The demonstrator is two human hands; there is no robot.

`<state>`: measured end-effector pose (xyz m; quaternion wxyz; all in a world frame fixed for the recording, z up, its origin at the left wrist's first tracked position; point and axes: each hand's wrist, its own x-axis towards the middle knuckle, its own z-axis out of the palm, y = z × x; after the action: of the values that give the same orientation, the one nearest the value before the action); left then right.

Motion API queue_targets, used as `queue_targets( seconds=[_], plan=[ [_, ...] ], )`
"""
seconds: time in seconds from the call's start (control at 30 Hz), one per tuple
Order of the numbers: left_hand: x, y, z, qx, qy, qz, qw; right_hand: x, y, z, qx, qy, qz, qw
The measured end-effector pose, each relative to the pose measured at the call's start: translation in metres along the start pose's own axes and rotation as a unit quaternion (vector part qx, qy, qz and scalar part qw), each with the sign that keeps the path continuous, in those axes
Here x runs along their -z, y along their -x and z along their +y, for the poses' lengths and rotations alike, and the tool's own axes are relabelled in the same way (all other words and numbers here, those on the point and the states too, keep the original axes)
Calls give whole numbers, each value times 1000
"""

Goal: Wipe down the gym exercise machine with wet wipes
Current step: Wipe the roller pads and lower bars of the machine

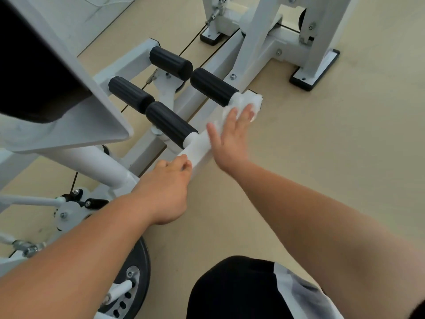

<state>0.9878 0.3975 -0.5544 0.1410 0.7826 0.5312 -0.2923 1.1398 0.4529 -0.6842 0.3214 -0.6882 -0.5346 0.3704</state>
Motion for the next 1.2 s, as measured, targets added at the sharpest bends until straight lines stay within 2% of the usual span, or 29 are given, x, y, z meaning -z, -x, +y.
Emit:
queue_targets(
  seconds=[0.07,0.13,0.2,0.23,0.37,0.43,0.47,0.57,0.63,0.67,0.73,0.8,0.83,0.93,1.03,1.1,1.2],
  plan=[
    [2,1,1,0,2,-2,1000,-16,37,3,115,71,-31,990],
    [3,2,1,0,5,-5,1000,-16,55,14,184,131,-82,971],
    [2,1,1,0,11,-6,1000,0,39,26,237,194,-87,948],
    [1,1,1,0,12,-6,1000,10,27,28,235,219,-80,944],
    [-3,2,-2,-4,16,2,1000,37,-10,26,105,223,-54,968],
    [-3,1,-7,-8,31,3,999,33,-2,20,118,241,-73,961],
    [-3,1,-11,-10,53,3,999,28,9,17,158,263,-93,947],
    [-2,6,-26,-15,176,10,984,16,42,17,334,339,-167,864],
    [-1,21,-36,0,245,18,969,23,42,21,405,369,-190,814],
    [-2,32,-41,14,266,24,964,29,35,23,417,387,-191,800],
    [-6,58,-54,49,286,37,956,38,21,22,401,409,-180,800],
    [-13,83,-72,91,289,48,952,38,19,16,396,417,-174,799],
    [-17,95,-81,111,282,52,951,34,23,12,418,426,-186,781],
    [-28,125,-99,160,257,82,949,15,46,-5,534,436,-238,685],
    [-45,152,-103,218,228,152,937,-8,58,-34,623,429,-272,594],
    [-62,169,-103,258,186,187,929,-25,64,-53,652,436,-283,551],
    [-90,189,-99,309,149,192,919,-49,79,-78,674,455,-295,502]
  ],
)
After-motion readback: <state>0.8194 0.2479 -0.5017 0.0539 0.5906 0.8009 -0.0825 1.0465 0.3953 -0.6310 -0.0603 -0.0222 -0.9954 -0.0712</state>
